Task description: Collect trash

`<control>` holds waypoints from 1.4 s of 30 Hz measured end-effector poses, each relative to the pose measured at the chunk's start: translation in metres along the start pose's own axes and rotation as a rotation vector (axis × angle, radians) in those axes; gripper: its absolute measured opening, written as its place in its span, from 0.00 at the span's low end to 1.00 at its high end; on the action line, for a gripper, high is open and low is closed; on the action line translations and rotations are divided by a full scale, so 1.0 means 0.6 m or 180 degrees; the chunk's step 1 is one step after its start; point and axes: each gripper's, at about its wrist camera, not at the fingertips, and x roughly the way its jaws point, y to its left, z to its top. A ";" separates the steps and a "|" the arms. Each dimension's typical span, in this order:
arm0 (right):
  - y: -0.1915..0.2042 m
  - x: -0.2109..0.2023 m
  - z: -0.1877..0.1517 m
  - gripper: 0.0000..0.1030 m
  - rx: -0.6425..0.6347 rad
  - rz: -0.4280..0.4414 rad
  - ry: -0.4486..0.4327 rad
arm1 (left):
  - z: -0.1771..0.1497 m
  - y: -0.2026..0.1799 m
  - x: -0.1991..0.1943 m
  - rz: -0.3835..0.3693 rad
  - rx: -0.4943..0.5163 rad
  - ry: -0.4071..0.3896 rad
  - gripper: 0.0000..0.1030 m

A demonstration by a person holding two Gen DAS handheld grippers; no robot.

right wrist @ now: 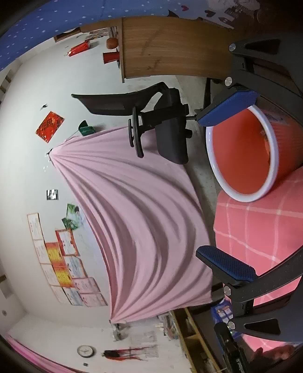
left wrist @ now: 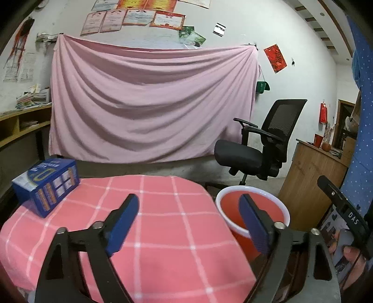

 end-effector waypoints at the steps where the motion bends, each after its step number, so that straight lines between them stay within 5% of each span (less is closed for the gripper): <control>1: 0.006 -0.007 -0.002 1.00 -0.0020 0.0006 0.0004 | -0.005 0.006 -0.015 0.0028 0.0001 -0.0036 0.95; 19: 0.100 -0.124 -0.074 1.00 -0.0209 0.0027 0.0081 | -0.084 0.068 -0.160 0.0296 -0.0057 -0.0236 0.98; 42: 0.144 -0.180 -0.134 1.00 -0.0477 0.0140 -0.0076 | -0.176 0.075 -0.194 0.0561 0.0137 -0.0304 0.98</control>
